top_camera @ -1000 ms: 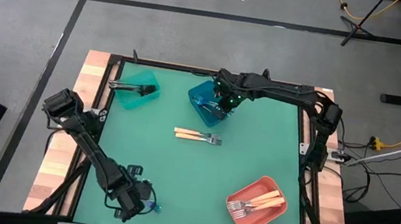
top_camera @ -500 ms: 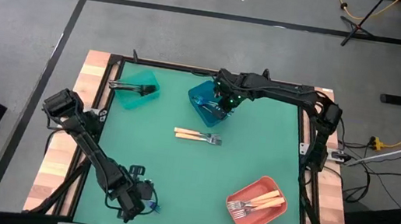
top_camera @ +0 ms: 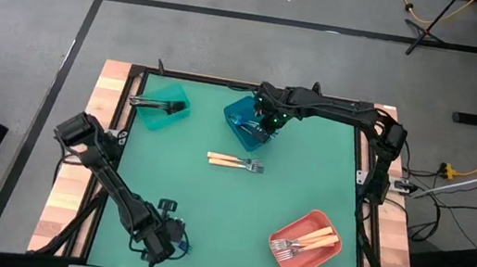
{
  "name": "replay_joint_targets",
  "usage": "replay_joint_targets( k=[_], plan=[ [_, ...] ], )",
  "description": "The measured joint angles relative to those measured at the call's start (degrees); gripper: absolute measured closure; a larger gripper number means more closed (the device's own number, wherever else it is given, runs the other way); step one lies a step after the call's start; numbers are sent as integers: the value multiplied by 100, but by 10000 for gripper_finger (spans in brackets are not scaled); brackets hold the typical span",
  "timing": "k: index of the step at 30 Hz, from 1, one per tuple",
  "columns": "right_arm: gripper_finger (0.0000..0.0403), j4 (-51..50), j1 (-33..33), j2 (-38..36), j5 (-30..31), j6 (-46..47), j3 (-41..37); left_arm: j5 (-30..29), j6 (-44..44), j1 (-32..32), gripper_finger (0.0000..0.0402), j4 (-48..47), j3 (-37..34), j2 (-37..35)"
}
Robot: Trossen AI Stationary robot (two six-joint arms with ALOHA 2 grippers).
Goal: Sort silverware by color (type)
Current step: Put the purple fork into the blue bin
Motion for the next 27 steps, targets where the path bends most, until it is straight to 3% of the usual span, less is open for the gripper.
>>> replay_joint_targets(
  k=[18, 27],
  plan=[
    [320, -9, -2, 0, 2, 0, 0, -47, 2, 0, 340, 2, 24, 241],
    [320, -15, 0, -451, 59, -34, 0, -50, -9, 2, 385, 4, 16, 248]
  ],
)
